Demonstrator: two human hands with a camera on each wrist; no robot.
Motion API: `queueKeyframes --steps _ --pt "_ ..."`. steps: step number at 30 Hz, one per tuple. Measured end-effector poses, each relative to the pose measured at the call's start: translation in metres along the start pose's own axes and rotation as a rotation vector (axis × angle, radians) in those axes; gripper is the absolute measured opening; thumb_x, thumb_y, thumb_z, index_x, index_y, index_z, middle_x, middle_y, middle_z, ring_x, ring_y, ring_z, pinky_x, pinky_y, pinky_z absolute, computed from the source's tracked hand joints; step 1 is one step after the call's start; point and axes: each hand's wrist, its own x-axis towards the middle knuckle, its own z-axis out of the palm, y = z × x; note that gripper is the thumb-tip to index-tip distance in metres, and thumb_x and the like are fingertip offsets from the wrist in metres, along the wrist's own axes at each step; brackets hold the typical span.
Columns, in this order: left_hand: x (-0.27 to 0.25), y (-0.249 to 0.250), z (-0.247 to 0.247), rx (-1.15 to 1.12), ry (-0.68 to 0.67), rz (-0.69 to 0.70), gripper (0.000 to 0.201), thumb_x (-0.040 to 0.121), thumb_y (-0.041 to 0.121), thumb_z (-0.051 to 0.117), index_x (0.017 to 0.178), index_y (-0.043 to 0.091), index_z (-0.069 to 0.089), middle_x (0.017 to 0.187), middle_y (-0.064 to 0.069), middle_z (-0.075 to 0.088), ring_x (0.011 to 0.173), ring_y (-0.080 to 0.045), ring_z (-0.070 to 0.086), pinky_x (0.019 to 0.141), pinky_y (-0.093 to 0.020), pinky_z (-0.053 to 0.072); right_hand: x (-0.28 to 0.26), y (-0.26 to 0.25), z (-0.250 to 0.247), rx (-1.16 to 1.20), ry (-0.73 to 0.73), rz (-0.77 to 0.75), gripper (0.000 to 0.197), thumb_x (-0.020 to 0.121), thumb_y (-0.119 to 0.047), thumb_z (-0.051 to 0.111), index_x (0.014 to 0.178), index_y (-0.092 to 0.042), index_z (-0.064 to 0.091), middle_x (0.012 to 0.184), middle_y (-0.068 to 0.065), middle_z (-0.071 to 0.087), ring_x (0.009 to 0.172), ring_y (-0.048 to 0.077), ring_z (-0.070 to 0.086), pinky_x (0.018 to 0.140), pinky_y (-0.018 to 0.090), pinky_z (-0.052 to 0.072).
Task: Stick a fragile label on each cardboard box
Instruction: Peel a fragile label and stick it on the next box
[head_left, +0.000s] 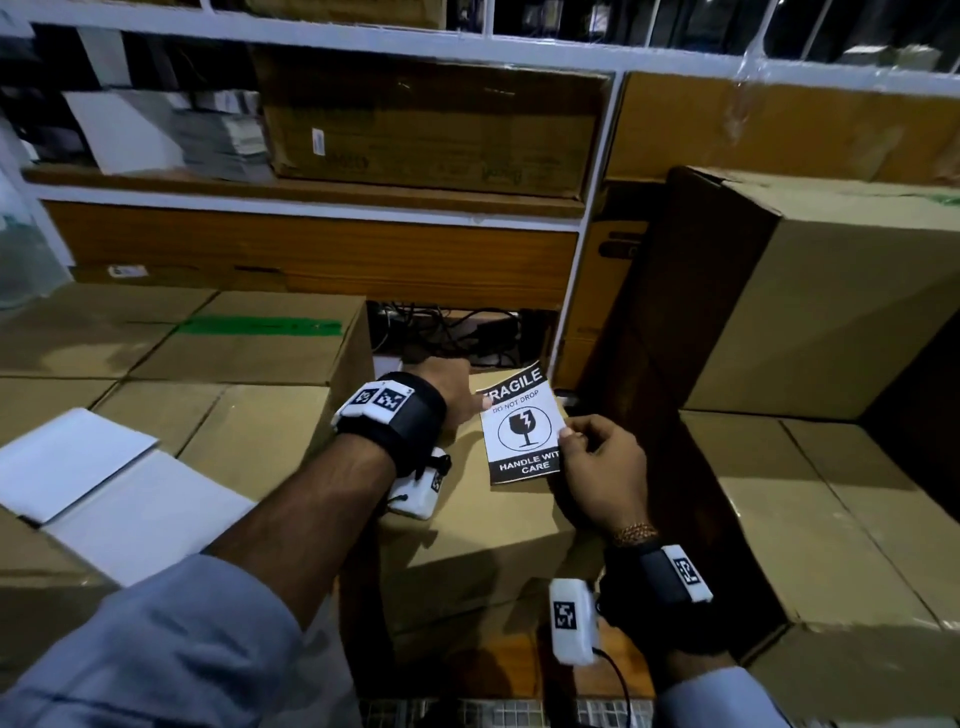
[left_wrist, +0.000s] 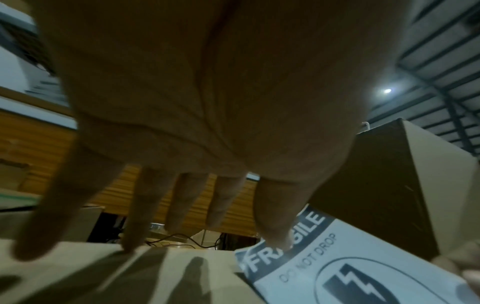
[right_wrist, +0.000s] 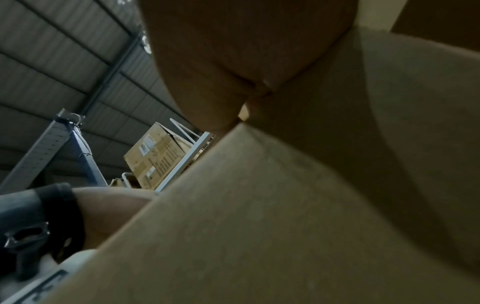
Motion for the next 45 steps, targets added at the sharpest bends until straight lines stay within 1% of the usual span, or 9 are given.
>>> queueKeyframes --steps 5,10,19,22,25,27,30,39,45 --pt "0.005 -0.018 0.002 0.057 -0.041 -0.243 0.074 0.105 0.056 0.041 0.157 0.004 0.033 0.163 -0.021 0.033 0.148 -0.037 0.035 0.118 -0.043 0.035 0.009 0.009 -0.007 0.296 0.047 0.133 0.011 0.101 -0.016 0.064 0.097 -0.020 0.074 0.092 0.002 0.078 0.089 0.022 0.074 0.080 0.038 0.061" --pt "-0.003 -0.030 -0.007 0.066 -0.168 -0.219 0.083 0.105 0.061 0.034 0.160 0.001 0.019 0.168 -0.017 0.021 0.153 -0.033 0.028 0.117 -0.038 0.030 0.012 -0.005 -0.020 0.544 -0.047 0.257 0.012 0.103 -0.009 0.059 0.107 -0.006 0.070 0.107 0.019 0.076 0.092 0.028 0.069 0.078 0.035 0.056" --pt "0.005 -0.059 0.015 -0.581 -0.175 -0.049 0.108 0.084 0.092 0.026 0.163 0.018 0.021 0.166 -0.010 0.030 0.151 -0.031 0.032 0.121 -0.040 0.028 0.013 -0.069 -0.056 0.691 -0.242 0.083 0.021 0.104 -0.016 0.059 0.121 -0.007 0.068 0.115 0.010 0.077 0.102 0.023 0.074 0.083 0.032 0.059" --pt "-0.002 -0.059 0.029 -0.785 -0.243 -0.040 0.080 0.097 0.078 0.030 0.144 0.018 0.053 0.131 -0.022 0.065 0.116 -0.044 0.064 0.106 -0.060 0.048 0.007 -0.084 -0.035 0.679 -0.352 0.034 0.020 0.105 -0.010 0.056 0.119 -0.004 0.068 0.112 0.014 0.077 0.101 0.027 0.074 0.083 0.034 0.061" --pt "0.001 -0.060 0.038 -0.791 -0.215 -0.031 0.027 0.108 0.030 0.050 0.113 0.004 0.059 0.081 -0.018 0.066 0.062 -0.031 0.064 0.061 -0.038 0.053 -0.004 -0.073 0.001 0.702 -0.420 0.093 0.022 0.104 -0.006 0.057 0.121 0.006 0.063 0.114 0.025 0.074 0.098 0.031 0.071 0.085 0.040 0.061" --pt "0.001 -0.061 0.035 -0.716 -0.192 -0.051 0.037 0.106 0.037 0.049 0.115 0.003 0.059 0.092 -0.019 0.067 0.074 -0.034 0.067 0.064 -0.033 0.048 -0.011 -0.061 0.011 0.744 -0.385 0.176 0.022 0.103 -0.007 0.058 0.120 0.006 0.063 0.115 0.025 0.073 0.099 0.033 0.070 0.092 0.048 0.058" --pt "0.005 -0.068 0.031 -0.577 -0.186 -0.022 0.107 0.080 0.092 0.032 0.153 0.013 0.041 0.147 -0.010 0.054 0.122 -0.037 0.061 0.095 -0.043 0.053 -0.009 -0.051 -0.001 0.726 -0.244 0.237 0.014 0.104 -0.010 0.057 0.110 -0.005 0.068 0.105 0.015 0.078 0.090 0.026 0.074 0.084 0.046 0.061" --pt "-0.002 -0.051 0.042 -0.071 -0.149 0.207 0.103 0.091 0.064 0.065 0.165 0.026 0.006 0.171 -0.009 -0.015 0.156 -0.034 0.015 0.122 -0.040 0.026 0.036 -0.003 -0.036 0.259 0.157 0.108 0.009 0.097 -0.032 0.063 0.093 -0.027 0.069 0.099 0.002 0.077 0.090 0.022 0.074 0.083 0.054 0.062" --pt "-0.013 -0.039 0.034 0.209 -0.144 0.172 0.102 0.086 0.076 0.059 0.162 0.020 0.023 0.170 -0.016 0.013 0.149 -0.038 0.030 0.118 -0.047 0.036 0.044 0.011 -0.026 0.052 0.075 0.112 0.006 0.099 -0.028 0.064 0.096 -0.027 0.069 0.099 0.001 0.076 0.094 0.024 0.072 0.088 0.044 0.059"
